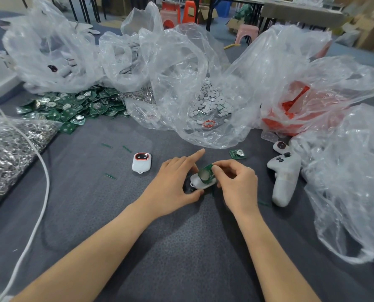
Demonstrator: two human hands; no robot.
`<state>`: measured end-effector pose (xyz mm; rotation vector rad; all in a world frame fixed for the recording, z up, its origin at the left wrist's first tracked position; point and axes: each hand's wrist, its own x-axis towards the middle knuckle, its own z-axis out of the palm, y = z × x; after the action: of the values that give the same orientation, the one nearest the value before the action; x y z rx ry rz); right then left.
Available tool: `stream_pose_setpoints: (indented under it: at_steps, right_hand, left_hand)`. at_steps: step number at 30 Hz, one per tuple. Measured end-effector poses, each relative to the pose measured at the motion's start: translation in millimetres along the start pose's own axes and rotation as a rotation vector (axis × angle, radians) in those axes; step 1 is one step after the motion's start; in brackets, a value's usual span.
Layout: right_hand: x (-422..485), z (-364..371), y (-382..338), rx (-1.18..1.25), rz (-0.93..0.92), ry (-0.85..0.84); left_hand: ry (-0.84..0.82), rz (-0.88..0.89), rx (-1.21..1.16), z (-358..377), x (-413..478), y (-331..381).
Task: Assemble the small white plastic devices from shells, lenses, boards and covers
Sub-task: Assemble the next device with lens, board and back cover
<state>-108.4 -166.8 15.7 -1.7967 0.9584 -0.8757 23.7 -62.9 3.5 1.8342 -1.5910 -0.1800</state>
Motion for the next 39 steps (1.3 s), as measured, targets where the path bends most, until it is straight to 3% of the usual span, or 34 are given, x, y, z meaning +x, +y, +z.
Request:
stream_pose_setpoints:
  at_steps: [20,31,39]
  right_hand:
    - [-4.7,3.3,-1.8,-0.095,-0.042,-0.063]
    - [-7.7,7.7,-2.0,-0.233,-0.105,-0.002]
    - [-5.7,7.5,-2.5,-0.219,-0.044,0.004]
  left_hand:
    - [-0.013,-0.018,0.025,-0.6,-0.6,1.8]
    - [0.007,0.002,0.048,-0.5,-1.4,1.9]
    - [0.003,0.007,0.042,0.6,-0.3,0.4]
